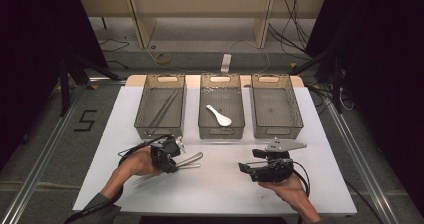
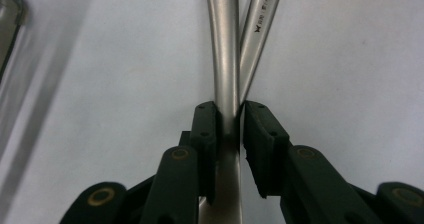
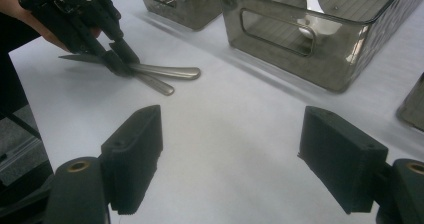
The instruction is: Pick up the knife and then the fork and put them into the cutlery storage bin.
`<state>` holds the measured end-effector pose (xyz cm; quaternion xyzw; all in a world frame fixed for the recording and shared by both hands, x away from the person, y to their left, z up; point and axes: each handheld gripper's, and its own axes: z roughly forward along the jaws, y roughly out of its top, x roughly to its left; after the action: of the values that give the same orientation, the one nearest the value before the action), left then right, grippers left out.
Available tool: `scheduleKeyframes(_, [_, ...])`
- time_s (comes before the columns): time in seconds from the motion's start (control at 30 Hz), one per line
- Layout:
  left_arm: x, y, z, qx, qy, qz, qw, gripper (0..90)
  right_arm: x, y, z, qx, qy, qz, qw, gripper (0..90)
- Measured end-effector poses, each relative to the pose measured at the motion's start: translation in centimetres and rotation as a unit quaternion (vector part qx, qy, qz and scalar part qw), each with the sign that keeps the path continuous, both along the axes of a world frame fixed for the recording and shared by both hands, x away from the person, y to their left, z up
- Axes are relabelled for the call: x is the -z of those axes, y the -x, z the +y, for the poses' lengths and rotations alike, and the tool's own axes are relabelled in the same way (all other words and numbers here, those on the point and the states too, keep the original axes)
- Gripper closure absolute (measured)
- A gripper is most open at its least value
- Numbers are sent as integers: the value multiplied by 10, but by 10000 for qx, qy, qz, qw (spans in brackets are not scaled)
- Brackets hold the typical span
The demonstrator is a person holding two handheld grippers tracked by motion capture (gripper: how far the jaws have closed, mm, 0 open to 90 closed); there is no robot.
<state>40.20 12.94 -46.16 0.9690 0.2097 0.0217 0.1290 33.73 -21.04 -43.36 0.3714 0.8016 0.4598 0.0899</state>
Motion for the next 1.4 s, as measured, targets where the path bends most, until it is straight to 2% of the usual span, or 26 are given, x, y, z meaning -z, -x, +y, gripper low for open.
scheduleKeyframes(0.2, [0, 2, -1, 101, -14, -23, 9999, 775, 0, 0, 0, -3, 11, -12, 10000, 262])
scheduleKeyframes(0.47, [-3, 3, 1, 28, 36, -10, 10000, 791, -1, 0, 0, 15, -8, -24, 10000, 263])
scheduleKeyframes(0.63, [-6, 1, 5, -163, 169, -6, 9997, 792, -2, 1, 0, 20, -27, -19, 10000, 263])
scheduleKeyframes(0.73, [-8, 1, 6, -124, 117, -31, 9999, 792, -2, 1, 0, 16, -29, -18, 10000, 263])
scheduleKeyframes(0.97, [-20, 7, 2, -182, 434, -59, 9989, 794, -3, 2, 4, -48, -65, -41, 10000, 266])
scheduleKeyframes(1.07, [-25, 12, -4, -155, 523, 7, 9985, 794, -5, 4, 9, -161, -42, -115, 9998, 266])
scheduleKeyframes(1.2, [-29, 17, -12, -68, 678, 150, 9976, 794, -7, 9, 24, -418, 144, -347, 9984, 266])
scheduleKeyframes(1.3, [-29, 21, -18, -36, 715, 223, 9972, 793, -8, 13, 37, -647, 360, -540, 9958, 266])
scheduleKeyframes(1.4, [-30, 25, -24, 63, 808, 316, 9962, 794, -6, 17, 49, -880, 475, -711, 9924, 266])
